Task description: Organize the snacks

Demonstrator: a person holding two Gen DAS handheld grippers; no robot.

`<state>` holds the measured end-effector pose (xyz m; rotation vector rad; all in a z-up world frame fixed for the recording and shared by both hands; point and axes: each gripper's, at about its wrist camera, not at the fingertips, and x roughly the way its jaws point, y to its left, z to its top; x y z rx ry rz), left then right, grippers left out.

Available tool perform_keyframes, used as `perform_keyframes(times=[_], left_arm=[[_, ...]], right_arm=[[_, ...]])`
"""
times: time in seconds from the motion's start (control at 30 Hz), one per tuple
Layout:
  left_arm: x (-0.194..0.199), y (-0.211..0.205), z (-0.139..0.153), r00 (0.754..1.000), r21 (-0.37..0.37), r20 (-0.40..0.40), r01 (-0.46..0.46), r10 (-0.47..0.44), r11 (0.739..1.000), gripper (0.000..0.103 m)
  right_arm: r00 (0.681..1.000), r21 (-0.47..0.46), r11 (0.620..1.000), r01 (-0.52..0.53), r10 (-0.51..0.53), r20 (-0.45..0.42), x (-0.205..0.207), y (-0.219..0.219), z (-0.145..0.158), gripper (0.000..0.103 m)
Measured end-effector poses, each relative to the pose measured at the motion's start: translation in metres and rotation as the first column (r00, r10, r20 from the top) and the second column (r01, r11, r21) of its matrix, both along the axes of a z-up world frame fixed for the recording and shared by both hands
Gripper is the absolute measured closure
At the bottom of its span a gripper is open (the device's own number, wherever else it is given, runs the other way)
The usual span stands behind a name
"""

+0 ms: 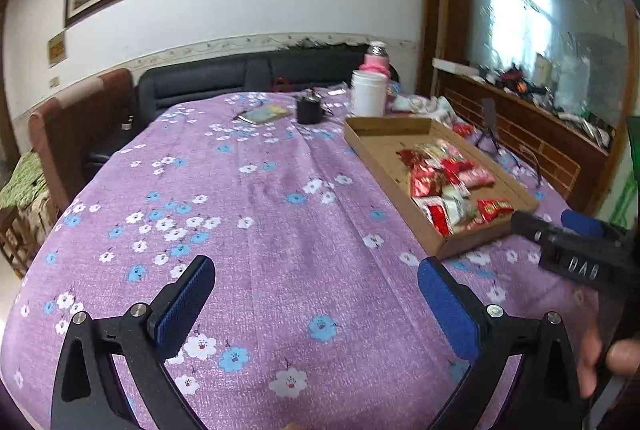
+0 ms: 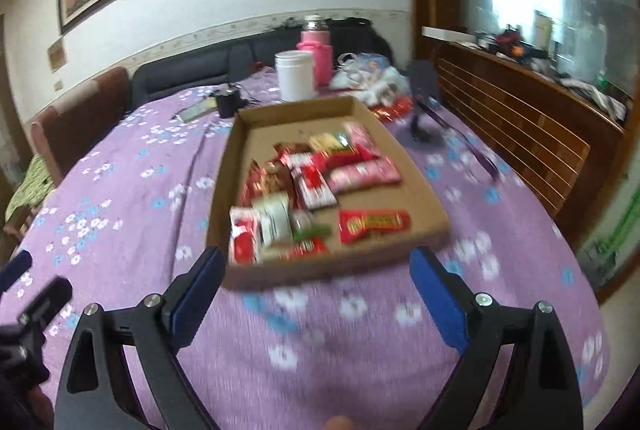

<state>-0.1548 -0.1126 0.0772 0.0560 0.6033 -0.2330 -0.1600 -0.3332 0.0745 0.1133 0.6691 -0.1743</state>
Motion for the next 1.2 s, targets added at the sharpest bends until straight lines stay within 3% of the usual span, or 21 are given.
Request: perform_keyframes(times=[0.13,0.37,1.2], left_arm=[[-0.001,0.003,-0.002,1.0,-0.019,-0.026,-0.009,0.008,1.0,0.001],[0.0,0.002,-0.012,0.997,0.077,-0.015,-0.074,0.075,0.994,0.001],[0.002,-0.017,-0.021,0.998,0.13,-0.04,-0.035,0.04,0.991,0.001]], right_arm=[[0.999,0.01,0.999,0.045,-0.045,-0.02,-0.012,0.008,-0.011,0.01],[0.994,-0.016,0.996,0.09,-0.089,0.07,-0.019,0.014,-0.002,0.01],[0.996,-0.067,0.995,0.077,-0.074,0.048,0.003,0.017,-0.009,0.01]])
